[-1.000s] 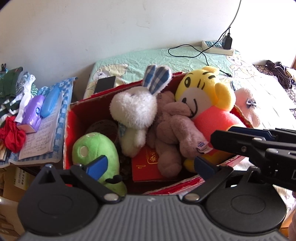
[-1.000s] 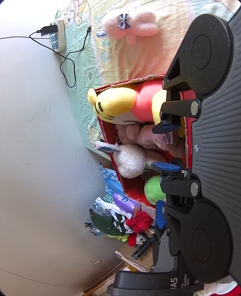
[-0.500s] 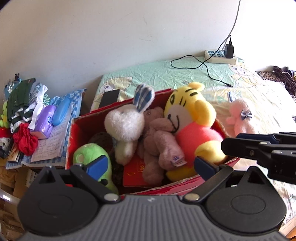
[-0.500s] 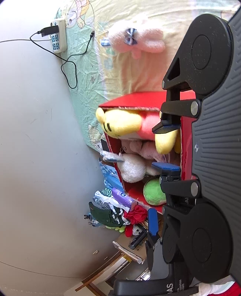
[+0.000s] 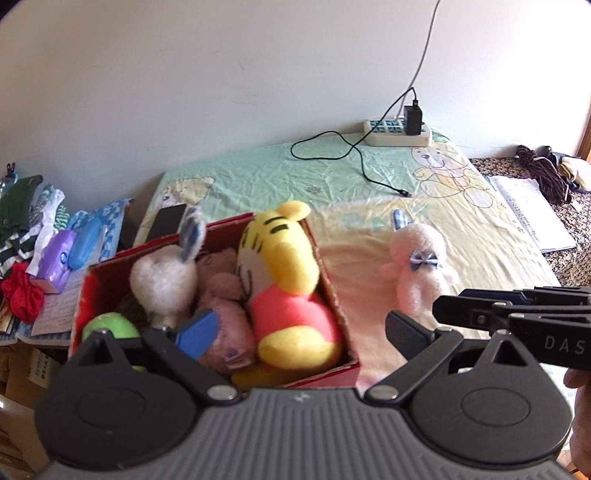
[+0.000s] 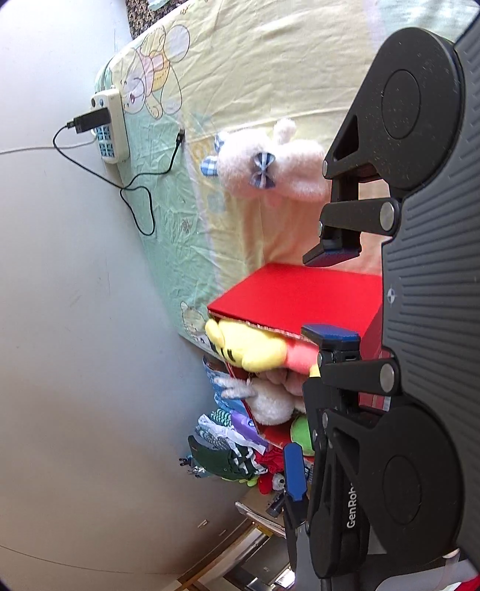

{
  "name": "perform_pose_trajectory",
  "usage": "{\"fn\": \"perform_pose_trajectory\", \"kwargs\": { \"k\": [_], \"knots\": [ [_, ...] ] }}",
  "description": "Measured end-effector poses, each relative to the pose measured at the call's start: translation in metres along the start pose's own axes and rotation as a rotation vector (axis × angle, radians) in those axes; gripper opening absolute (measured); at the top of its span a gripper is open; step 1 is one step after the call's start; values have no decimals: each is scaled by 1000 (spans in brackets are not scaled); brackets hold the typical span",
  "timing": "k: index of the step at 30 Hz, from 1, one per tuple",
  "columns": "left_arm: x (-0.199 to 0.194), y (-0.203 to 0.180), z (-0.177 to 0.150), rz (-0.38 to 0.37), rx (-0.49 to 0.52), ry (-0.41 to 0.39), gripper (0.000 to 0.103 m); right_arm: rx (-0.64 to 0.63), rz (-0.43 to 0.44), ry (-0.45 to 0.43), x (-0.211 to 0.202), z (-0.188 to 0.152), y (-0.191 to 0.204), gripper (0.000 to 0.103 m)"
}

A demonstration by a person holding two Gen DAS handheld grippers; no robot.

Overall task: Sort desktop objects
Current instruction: 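Move both grippers toward the white bunny with blue bow tie on the bed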

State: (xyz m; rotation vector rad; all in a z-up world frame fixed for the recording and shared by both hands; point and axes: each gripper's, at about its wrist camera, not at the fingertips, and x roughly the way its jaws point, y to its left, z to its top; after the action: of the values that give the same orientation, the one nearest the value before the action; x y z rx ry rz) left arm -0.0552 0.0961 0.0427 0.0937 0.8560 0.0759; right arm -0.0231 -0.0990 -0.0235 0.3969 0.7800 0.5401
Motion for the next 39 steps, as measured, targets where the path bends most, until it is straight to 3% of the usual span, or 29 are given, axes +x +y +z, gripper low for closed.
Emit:
{"fn": "perform_pose_trajectory", "kwargs": {
  "k": [10,23,29,39],
  "knots": [
    [32,-67,15,-127,46,36,97,130,-66,0,-20,6,-72,38],
    [90,-103,29,-156,53,150,96,238,-73,13,-14,16,-128,38],
    [112,-106,35,-170,42,180,96,269,-37,42,6,25,-144,38],
    [148,-104,39,-240,-13,184,85,420,74,96,54,36,-181,42]
  ]
}}
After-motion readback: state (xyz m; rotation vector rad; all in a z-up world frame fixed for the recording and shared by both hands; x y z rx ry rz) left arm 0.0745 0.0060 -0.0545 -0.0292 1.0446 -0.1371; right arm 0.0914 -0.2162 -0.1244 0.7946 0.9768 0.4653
